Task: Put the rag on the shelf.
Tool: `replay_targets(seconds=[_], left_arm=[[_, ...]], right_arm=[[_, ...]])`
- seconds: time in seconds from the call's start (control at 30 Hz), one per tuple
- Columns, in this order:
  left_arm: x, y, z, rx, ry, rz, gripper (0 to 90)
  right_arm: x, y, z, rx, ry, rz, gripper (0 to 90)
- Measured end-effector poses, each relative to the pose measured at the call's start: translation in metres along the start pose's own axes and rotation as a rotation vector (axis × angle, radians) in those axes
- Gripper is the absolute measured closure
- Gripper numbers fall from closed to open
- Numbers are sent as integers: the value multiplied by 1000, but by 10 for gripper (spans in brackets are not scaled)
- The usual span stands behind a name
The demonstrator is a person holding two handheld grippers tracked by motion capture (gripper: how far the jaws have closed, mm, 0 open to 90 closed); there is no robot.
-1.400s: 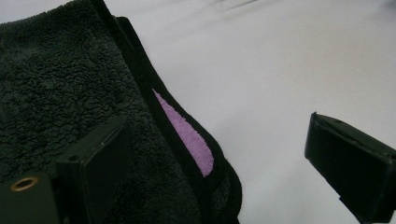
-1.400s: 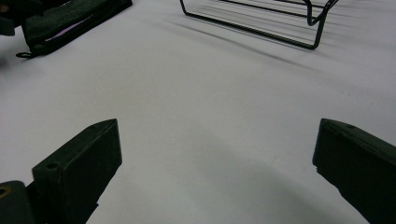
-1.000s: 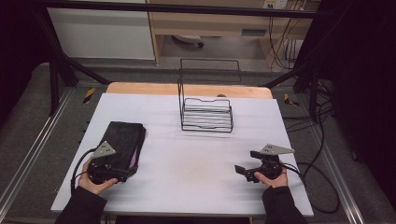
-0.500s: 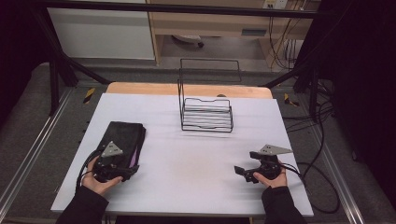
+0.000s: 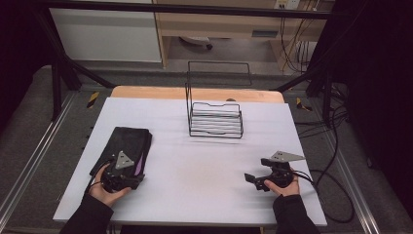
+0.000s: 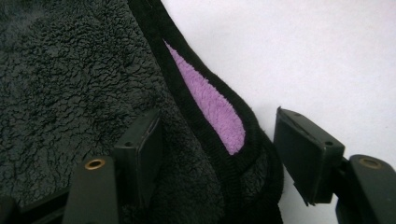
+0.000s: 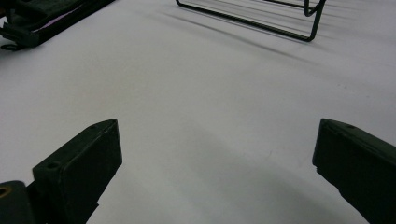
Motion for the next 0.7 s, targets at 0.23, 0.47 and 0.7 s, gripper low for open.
replay_targets(seconds=[0.23,0.47,0.7], left_arm=[[0,-2,0,30,-7,0,452],[0,-4,0,28,-2,-16,496],[2,-5,1,79,-16,-28,630]], right_arm=[[0,0,0,-2,-3,1,19],[0,0,0,-2,-2,0,19],[0,0,0,-3,1,2,19]])
Point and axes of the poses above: each handheld gripper's, and its own axes: z roughly forward along the jaws, x roughly out of its top, y roughly to its right, the point moved 2 cm from there along z, roughly forward along the jaws, and after that the axes turned 1 degree about -x, right-handed, at the moved point
